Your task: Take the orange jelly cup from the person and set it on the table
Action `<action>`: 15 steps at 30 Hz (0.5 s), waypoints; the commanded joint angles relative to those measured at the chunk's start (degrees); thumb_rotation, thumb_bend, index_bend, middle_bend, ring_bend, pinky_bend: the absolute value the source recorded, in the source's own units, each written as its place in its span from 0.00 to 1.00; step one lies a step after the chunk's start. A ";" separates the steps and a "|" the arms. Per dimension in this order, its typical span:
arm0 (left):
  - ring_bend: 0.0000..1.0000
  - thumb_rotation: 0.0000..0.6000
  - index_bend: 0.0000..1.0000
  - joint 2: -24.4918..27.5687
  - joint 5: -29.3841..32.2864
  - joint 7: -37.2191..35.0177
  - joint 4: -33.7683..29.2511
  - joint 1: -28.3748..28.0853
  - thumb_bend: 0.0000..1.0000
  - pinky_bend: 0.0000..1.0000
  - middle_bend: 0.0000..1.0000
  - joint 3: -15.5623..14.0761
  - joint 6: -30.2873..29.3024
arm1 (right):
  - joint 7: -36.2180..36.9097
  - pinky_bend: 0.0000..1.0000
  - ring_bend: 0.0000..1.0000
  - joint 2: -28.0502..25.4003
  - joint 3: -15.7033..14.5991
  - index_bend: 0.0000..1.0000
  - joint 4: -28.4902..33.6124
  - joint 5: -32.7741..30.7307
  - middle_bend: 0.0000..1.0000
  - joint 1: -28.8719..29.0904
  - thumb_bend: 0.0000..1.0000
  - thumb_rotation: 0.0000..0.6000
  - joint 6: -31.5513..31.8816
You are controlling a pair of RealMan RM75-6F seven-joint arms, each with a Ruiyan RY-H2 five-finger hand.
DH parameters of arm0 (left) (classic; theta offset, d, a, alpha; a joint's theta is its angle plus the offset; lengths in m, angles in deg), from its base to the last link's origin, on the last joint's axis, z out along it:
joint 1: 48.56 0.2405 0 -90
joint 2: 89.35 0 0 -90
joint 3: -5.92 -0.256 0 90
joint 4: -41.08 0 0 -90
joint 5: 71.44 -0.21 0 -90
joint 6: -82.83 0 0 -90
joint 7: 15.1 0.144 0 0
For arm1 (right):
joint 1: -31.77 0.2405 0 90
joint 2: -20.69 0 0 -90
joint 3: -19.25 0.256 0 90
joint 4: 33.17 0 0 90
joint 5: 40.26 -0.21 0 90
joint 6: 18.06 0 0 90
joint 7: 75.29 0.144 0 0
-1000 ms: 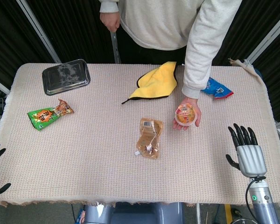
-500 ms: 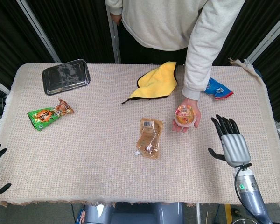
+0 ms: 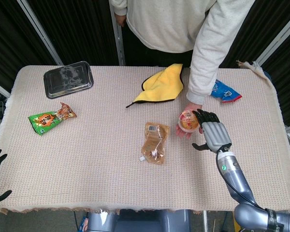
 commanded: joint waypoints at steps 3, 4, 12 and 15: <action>0.00 1.00 0.02 0.13 0.03 -0.17 -0.06 -0.10 0.00 0.00 0.00 -0.09 0.28 | -5.35 0.00 0.00 3.39 1.43 0.00 -3.18 -8.68 0.00 6.45 0.13 1.00 0.81; 0.00 1.00 0.02 0.17 0.01 -0.24 -0.08 -0.11 0.00 0.00 0.00 -0.12 0.32 | -5.86 0.00 0.00 3.83 1.42 0.00 -3.81 -9.64 0.00 7.21 0.13 1.00 0.95; 0.00 1.00 0.02 0.34 0.04 -0.85 -0.18 -0.17 0.00 0.00 0.00 -0.19 0.41 | -7.92 0.00 0.00 6.60 0.81 0.00 -8.43 -14.36 0.00 11.16 0.13 1.00 1.68; 0.00 1.00 0.02 0.37 0.08 -0.97 -0.20 -0.20 0.00 0.00 0.00 -0.20 0.47 | -8.84 0.00 0.00 7.08 0.09 0.00 -9.90 -15.70 0.00 12.11 0.13 1.00 1.55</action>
